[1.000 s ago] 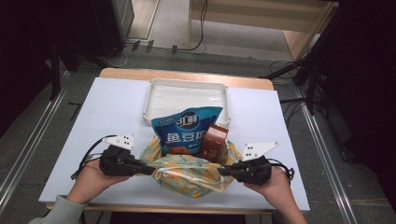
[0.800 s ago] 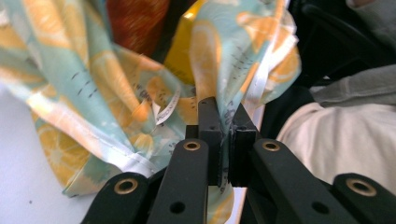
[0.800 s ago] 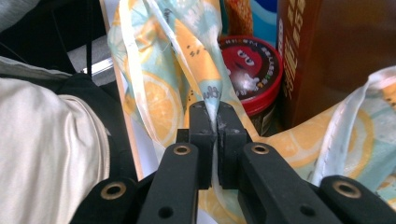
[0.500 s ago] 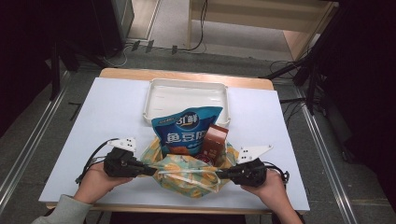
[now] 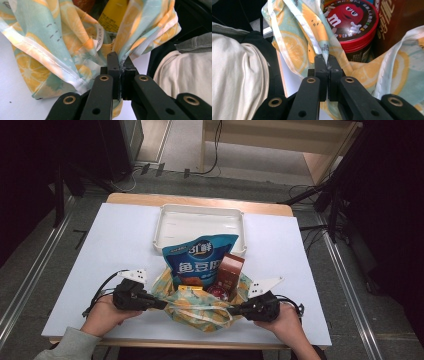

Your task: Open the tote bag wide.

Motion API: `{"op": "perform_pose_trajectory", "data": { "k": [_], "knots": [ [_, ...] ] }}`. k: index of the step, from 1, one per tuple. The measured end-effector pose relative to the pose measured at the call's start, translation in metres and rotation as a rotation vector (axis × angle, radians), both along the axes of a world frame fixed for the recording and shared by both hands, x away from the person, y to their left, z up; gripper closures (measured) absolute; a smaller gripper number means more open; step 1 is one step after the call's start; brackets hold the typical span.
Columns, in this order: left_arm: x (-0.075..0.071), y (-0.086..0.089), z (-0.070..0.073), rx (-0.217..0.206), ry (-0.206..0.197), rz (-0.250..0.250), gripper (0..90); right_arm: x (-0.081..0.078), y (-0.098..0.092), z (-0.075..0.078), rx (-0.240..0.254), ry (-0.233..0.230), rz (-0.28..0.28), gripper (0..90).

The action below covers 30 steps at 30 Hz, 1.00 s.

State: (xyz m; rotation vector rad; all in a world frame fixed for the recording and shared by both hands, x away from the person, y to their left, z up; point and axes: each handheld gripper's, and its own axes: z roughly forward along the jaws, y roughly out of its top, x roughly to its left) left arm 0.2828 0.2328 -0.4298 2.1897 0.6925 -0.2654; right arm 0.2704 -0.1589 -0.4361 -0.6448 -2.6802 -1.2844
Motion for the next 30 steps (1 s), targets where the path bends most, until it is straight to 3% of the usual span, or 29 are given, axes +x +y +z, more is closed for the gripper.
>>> {"op": "perform_pose_trajectory", "data": {
  "k": [13, 24, 30],
  "knots": [
    [0.005, 0.005, -0.006, 0.0, 0.003, 0.017, 89.7, 0.003, 0.004, -0.009, -0.009, 0.007, 0.021, 90.0],
    [0.008, 0.008, -0.009, -0.012, 0.004, 0.033, 89.7, 0.007, 0.002, -0.018, 0.037, 0.002, 0.038, 90.0],
    [0.01, 0.008, -0.01, -0.011, 0.001, 0.036, 89.7, 0.008, 0.003, -0.022, 0.037, 0.003, 0.041, 90.0]
  ]
}}
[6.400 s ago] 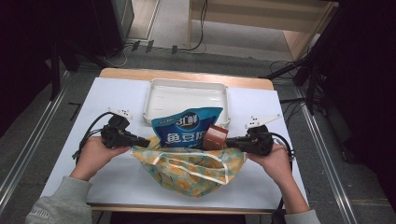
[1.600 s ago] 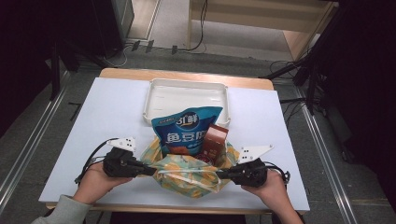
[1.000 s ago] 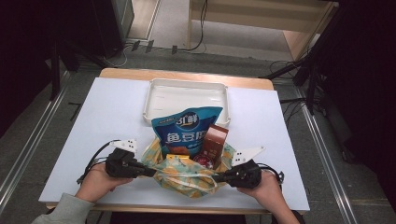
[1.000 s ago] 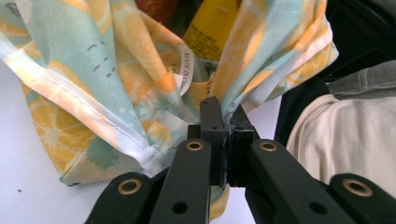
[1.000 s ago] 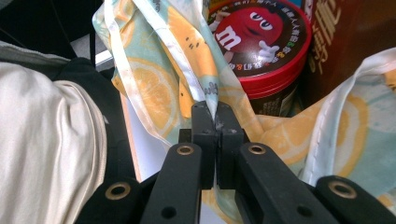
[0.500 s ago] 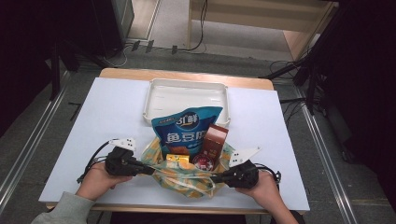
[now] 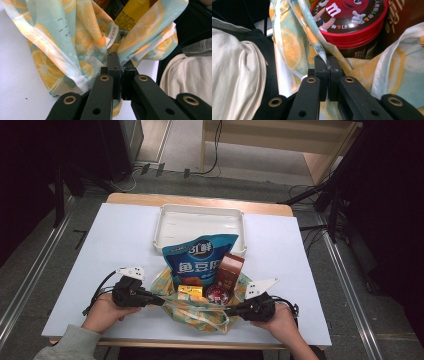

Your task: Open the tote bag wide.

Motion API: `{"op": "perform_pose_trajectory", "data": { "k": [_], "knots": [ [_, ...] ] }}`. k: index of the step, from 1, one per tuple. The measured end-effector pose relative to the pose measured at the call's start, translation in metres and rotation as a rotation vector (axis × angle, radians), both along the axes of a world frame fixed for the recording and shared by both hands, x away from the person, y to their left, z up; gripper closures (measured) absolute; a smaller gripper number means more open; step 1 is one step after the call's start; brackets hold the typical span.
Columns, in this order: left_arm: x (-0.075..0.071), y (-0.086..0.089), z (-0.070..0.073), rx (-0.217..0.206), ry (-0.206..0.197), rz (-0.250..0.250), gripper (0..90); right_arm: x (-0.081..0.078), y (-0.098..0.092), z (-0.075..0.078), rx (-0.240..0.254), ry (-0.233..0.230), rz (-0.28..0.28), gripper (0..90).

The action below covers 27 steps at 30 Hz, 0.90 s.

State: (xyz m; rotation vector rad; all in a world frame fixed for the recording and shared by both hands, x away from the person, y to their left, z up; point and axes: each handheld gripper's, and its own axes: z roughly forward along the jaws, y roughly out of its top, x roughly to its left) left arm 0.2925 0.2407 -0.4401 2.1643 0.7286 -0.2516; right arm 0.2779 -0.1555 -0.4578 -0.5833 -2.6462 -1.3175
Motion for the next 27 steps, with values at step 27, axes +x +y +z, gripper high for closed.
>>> {"op": "perform_pose_trajectory", "data": {
  "k": [27],
  "knots": [
    [0.012, 0.002, -0.011, 0.015, 0.031, 0.011, 89.6, 0.003, 0.006, -0.015, -0.024, 0.003, 0.019, 90.0]
  ]
}}
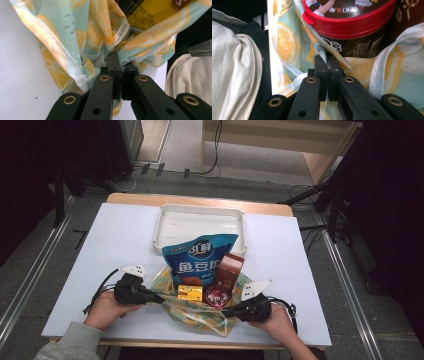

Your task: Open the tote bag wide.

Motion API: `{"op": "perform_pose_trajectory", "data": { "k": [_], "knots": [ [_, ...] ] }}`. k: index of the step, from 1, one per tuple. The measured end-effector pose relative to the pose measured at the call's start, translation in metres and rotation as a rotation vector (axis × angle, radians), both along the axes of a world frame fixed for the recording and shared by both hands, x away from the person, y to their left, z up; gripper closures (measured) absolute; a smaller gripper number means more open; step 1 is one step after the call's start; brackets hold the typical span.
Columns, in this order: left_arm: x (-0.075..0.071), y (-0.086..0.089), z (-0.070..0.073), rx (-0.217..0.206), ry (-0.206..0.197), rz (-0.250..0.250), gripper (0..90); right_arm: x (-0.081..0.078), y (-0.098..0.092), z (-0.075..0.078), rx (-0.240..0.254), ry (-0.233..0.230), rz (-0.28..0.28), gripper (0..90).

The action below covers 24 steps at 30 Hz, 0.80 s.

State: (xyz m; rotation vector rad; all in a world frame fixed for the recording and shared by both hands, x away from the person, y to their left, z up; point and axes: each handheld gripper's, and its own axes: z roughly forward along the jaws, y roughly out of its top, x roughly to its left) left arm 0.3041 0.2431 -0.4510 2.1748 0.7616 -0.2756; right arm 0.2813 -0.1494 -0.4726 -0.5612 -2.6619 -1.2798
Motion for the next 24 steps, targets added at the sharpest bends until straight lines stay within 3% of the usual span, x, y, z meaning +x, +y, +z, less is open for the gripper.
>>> {"op": "perform_pose_trajectory", "data": {
  "k": [4, 24],
  "knots": [
    [0.003, -0.001, -0.005, 0.041, 0.022, 0.012, 89.6, 0.0, 0.0, -0.004, -0.035, -0.005, 0.0, 90.0],
    [0.011, 0.0, -0.015, 0.054, 0.076, 0.019, 89.6, 0.001, -0.001, -0.01, -0.046, 0.015, -0.016, 90.0]
  ]
}}
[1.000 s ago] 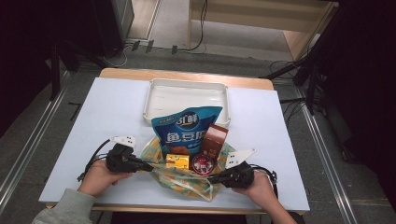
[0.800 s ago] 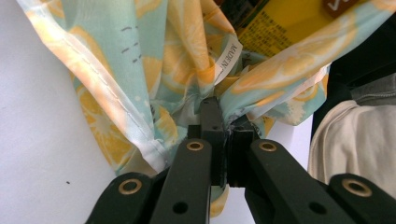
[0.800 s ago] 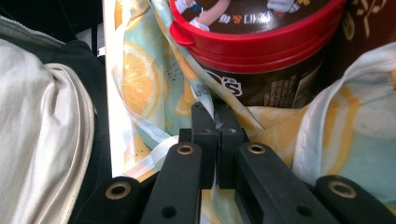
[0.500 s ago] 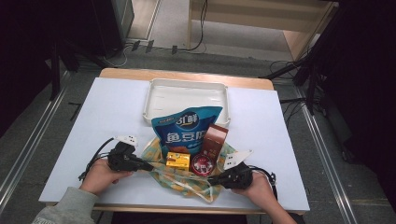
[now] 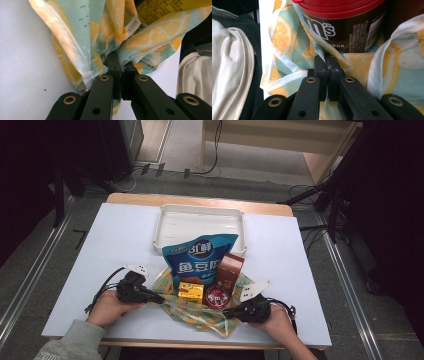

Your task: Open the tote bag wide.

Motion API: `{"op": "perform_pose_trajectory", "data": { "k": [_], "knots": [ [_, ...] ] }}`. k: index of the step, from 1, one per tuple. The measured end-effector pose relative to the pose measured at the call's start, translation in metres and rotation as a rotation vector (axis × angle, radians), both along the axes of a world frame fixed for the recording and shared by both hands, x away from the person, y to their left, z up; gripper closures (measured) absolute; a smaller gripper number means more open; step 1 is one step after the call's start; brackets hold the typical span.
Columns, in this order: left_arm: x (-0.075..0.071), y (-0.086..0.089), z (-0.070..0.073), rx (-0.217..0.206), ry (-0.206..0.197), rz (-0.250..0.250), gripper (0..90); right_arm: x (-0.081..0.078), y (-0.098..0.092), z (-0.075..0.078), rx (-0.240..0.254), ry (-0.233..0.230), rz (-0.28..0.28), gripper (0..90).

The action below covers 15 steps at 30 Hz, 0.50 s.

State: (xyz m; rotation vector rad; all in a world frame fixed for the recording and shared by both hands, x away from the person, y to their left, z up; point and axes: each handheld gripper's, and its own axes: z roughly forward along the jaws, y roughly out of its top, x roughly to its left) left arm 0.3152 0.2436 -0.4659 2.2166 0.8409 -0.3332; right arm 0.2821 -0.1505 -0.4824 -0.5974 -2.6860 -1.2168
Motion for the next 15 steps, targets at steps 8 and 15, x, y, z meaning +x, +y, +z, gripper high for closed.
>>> {"op": "perform_pose_trajectory", "data": {
  "k": [8, 15],
  "knots": [
    [-0.0006, -0.0003, -0.0028, 0.003, 0.017, 0.001, 89.7, -0.0032, -0.0037, 0.0005, -0.007, -0.007, -0.003, 90.0],
    [-0.0033, -0.0009, -0.0029, 0.002, 0.029, 0.007, 89.6, -0.0048, -0.0093, 0.0, -0.004, 0.021, -0.019, 90.0]
  ]
}}
